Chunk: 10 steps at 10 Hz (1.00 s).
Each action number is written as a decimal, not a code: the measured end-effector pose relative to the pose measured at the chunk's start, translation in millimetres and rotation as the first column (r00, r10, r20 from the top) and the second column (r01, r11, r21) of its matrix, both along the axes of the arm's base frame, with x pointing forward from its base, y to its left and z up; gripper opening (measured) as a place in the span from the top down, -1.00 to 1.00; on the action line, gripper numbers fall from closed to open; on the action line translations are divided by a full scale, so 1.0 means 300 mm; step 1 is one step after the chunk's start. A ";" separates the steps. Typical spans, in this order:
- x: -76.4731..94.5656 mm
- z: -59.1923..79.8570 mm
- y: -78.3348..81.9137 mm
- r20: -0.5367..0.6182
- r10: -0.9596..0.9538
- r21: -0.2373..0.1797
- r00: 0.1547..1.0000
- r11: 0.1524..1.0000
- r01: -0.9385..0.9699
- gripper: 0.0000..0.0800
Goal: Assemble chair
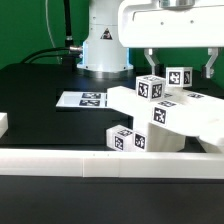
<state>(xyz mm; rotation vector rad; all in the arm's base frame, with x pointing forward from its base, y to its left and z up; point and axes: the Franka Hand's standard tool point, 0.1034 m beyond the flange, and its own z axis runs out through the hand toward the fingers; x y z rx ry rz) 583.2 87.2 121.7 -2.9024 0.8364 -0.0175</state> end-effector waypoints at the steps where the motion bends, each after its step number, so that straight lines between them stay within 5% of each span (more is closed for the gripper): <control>1: 0.000 0.000 -0.001 0.009 0.081 -0.005 0.997 0.997 -0.081 -0.62; 4: 0.007 0.000 -0.001 0.051 0.434 -0.056 0.900 0.901 -0.431 -0.62; 10: 0.009 0.001 -0.012 0.048 0.764 -0.115 0.643 0.644 -0.757 -0.62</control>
Offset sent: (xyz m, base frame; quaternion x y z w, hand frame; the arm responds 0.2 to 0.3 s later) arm 0.0020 0.0060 0.0014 -0.0072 0.0351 -0.2829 0.9585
